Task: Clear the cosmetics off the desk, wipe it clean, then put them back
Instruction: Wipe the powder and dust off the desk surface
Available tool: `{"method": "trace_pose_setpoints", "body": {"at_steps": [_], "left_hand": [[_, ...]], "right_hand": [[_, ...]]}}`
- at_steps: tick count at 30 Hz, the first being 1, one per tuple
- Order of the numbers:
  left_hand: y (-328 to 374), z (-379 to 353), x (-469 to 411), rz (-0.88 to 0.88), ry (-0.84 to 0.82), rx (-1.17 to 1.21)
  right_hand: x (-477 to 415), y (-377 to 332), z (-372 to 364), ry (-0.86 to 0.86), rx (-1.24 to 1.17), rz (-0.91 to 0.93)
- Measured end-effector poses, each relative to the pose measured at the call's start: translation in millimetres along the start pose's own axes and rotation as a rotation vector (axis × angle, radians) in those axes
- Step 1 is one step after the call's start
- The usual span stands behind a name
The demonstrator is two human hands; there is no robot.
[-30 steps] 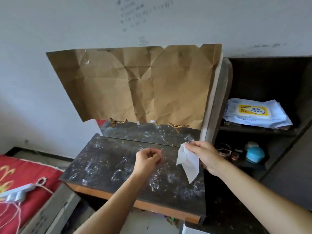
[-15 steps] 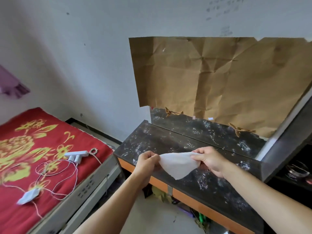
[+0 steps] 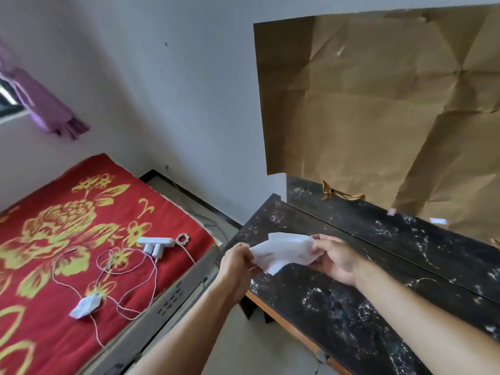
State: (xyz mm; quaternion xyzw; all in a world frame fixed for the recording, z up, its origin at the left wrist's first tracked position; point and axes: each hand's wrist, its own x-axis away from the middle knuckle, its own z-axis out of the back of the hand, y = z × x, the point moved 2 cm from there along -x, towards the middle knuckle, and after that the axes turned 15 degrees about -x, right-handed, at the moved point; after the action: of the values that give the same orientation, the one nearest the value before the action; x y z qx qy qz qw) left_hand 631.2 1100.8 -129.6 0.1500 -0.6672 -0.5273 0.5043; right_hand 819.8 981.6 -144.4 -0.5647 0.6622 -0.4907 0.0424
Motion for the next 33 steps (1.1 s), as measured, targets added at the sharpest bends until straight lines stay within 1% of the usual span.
{"method": "trace_pose_setpoints", "body": {"at_steps": [1, 2, 4, 6, 7, 8, 11, 12, 14, 16, 18, 20, 21, 24, 25, 27, 28, 29, 31, 33], "left_hand": [[5.1, 3.8, -11.0, -0.002, -0.009, 0.022], [10.0, 7.6, -19.3, -0.014, -0.001, -0.007], [16.1, 17.2, -35.0, -0.102, 0.039, -0.166], [24.5, 25.4, -45.3, -0.176, 0.047, -0.307], [27.3, 29.2, -51.3, -0.190, 0.034, -0.348], [29.8, 33.6, -60.6, -0.190, 0.018, -0.379], [37.9, 40.2, -75.6, -0.198, -0.049, -0.462], [40.5, 42.6, -84.0, -0.192, -0.057, -0.484], [43.5, 48.1, -103.8, -0.159, -0.063, -0.501], [45.4, 55.8, -128.0, -0.134, -0.076, -0.515], [48.4, 65.9, -154.3, -0.116, -0.089, -0.528], [55.6, 76.0, -179.2, -0.125, -0.117, -0.536], [61.3, 79.4, -189.3, -0.140, -0.148, -0.531], [70.6, 81.8, -217.1, -0.167, -0.238, -0.531], [68.6, 80.9, -226.2, -0.162, -0.250, -0.535], [59.0, 79.1, -243.0, -0.140, -0.252, -0.567], [53.2, 77.6, -250.6, -0.125, -0.251, -0.592], [47.3, 75.9, -256.9, -0.112, -0.249, -0.617], [36.6, 71.4, -265.1, -0.072, -0.250, -0.647], [26.9, 65.0, -270.9, -0.037, -0.270, -0.673]], "right_hand": [[-10.0, 0.8, -4.9, -0.069, -0.020, -0.085], [-18.0, 3.3, -11.5, -0.125, -0.025, -0.165], [-35.6, 9.8, -23.1, -0.145, -0.032, -0.262], [-53.8, 14.5, -32.3, -0.089, 0.001, -0.261], [-65.0, 17.0, -32.3, -0.081, -0.005, -0.255], [-73.8, 18.1, -35.5, -0.080, -0.024, -0.290], [-85.4, 19.5, -45.2, -0.178, -0.190, -0.377], [-91.4, 19.3, -49.2, -0.215, -0.243, -0.381], [-105.1, 17.5, -53.6, -0.231, -0.343, -0.351], [-120.5, 13.1, -55.0, -0.162, -0.448, -0.284], [-136.1, 9.8, -52.9, 0.005, -0.495, -0.197], [-147.3, 9.4, -48.9, 0.220, -0.474, -0.116], [-152.6, 8.9, -47.7, 0.277, -0.441, -0.095], [-169.9, 7.7, -51.8, 0.352, -0.281, -0.040], [-176.1, 8.3, -51.6, 0.431, -0.183, -0.007], [-184.2, 11.6, -48.6, 0.648, -0.012, 0.039], [-186.4, 15.0, -45.2, 0.733, -0.001, 0.021], [-186.5, 19.1, -42.7, 0.767, -0.048, -0.029], [-181.5, 27.3, -40.4, 0.743, -0.178, -0.176], [-177.2, 30.4, -38.9, 0.719, -0.172, -0.254]]}}
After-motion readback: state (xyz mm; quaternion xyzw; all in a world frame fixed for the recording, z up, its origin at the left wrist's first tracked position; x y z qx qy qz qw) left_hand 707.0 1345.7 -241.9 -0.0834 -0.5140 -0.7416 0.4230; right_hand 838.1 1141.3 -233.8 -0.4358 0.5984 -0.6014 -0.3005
